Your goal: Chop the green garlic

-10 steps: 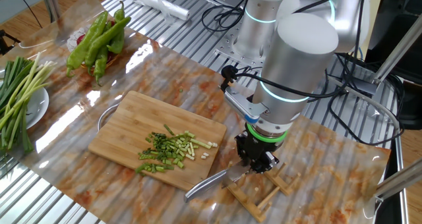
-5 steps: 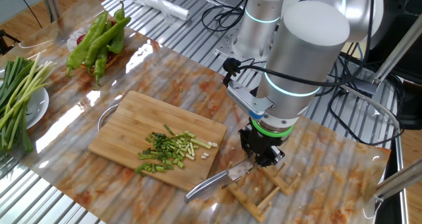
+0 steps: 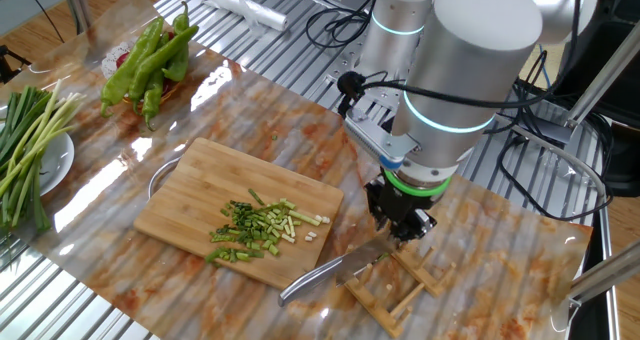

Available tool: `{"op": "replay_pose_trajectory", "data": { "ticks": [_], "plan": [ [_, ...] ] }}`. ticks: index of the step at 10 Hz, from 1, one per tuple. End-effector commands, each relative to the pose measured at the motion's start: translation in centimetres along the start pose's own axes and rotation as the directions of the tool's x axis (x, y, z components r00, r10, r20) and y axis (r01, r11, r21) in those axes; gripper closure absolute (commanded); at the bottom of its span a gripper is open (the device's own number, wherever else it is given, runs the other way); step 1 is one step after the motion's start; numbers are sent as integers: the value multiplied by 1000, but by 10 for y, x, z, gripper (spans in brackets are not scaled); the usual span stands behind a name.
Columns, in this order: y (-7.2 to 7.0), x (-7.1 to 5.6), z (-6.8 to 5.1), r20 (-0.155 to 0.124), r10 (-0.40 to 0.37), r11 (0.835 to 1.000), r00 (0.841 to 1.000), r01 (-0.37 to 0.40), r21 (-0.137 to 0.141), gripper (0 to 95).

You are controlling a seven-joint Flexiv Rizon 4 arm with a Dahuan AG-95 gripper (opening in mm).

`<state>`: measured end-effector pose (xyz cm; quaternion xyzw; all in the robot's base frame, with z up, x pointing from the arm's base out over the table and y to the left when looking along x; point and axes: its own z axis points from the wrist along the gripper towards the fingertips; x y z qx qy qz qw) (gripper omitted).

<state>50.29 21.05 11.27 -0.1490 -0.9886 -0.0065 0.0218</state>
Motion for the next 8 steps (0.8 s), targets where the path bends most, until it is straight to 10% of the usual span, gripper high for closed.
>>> {"op": "replay_pose_trajectory", "data": {
  "ticks": [1,8],
  "plan": [
    [-8,-3,-9,-16,-34,999,999,34,4,760],
    [-64,-46,-26,-17,-246,969,969,245,-8,950]
  ]
}}
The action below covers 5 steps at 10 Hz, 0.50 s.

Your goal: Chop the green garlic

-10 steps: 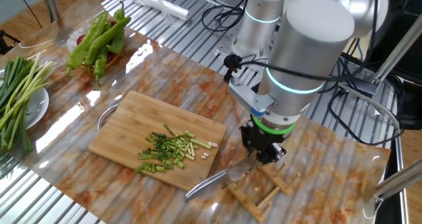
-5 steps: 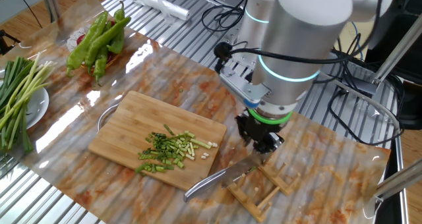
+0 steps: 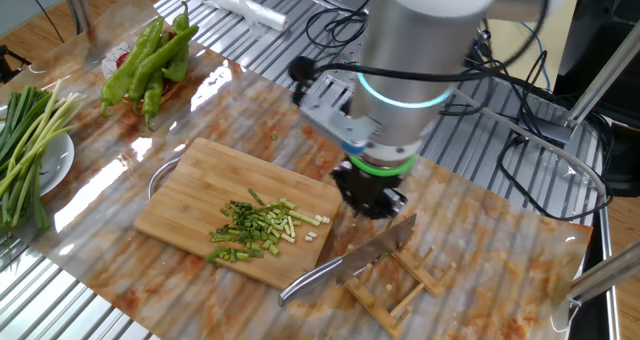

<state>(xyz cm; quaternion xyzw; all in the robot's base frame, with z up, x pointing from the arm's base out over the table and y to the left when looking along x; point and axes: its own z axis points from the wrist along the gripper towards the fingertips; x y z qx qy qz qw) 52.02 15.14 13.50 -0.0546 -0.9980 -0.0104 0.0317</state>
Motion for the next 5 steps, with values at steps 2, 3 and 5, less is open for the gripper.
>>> {"op": "replay_pose_trajectory", "data": {
  "ticks": [2,3,5],
  "plan": [
    [-32,-23,1,10,-101,995,995,101,-10,950],
    [-41,-29,2,19,-125,992,992,126,-7,950],
    [-56,-40,3,25,-167,986,986,167,-6,950]
  ]
}}
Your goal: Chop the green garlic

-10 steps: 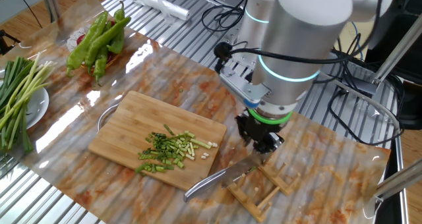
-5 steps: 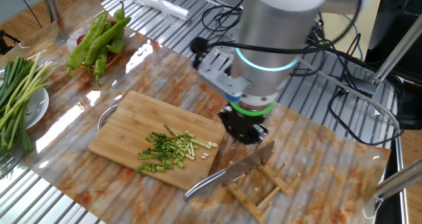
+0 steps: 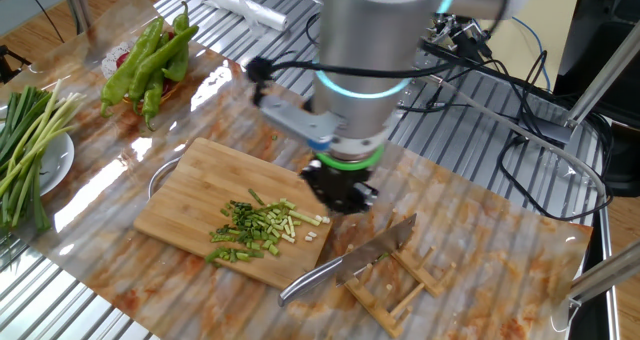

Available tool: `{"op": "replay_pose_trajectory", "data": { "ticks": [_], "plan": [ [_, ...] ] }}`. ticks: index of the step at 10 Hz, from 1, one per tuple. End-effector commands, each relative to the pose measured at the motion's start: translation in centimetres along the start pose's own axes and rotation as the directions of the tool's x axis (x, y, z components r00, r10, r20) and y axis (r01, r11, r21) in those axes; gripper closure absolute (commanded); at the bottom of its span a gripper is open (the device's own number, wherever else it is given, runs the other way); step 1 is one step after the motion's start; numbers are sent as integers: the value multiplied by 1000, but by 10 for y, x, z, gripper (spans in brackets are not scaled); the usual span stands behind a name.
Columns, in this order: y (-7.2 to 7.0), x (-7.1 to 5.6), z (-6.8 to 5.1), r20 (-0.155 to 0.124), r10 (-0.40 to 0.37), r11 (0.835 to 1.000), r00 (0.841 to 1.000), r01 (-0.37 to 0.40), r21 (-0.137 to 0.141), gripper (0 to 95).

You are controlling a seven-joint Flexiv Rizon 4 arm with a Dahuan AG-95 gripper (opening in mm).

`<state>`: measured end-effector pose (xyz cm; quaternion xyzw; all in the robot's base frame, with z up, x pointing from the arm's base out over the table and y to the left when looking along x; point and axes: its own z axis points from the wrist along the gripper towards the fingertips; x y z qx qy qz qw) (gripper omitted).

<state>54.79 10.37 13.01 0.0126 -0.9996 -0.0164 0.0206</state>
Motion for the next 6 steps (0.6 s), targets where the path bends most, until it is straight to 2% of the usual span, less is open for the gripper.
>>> {"op": "replay_pose_trajectory", "data": {
  "ticks": [1,6],
  "plan": [
    [-21,-8,1,2,-62,998,998,62,-1,950],
    [-37,-11,6,12,-126,992,992,126,-1,950]
  ]
}}
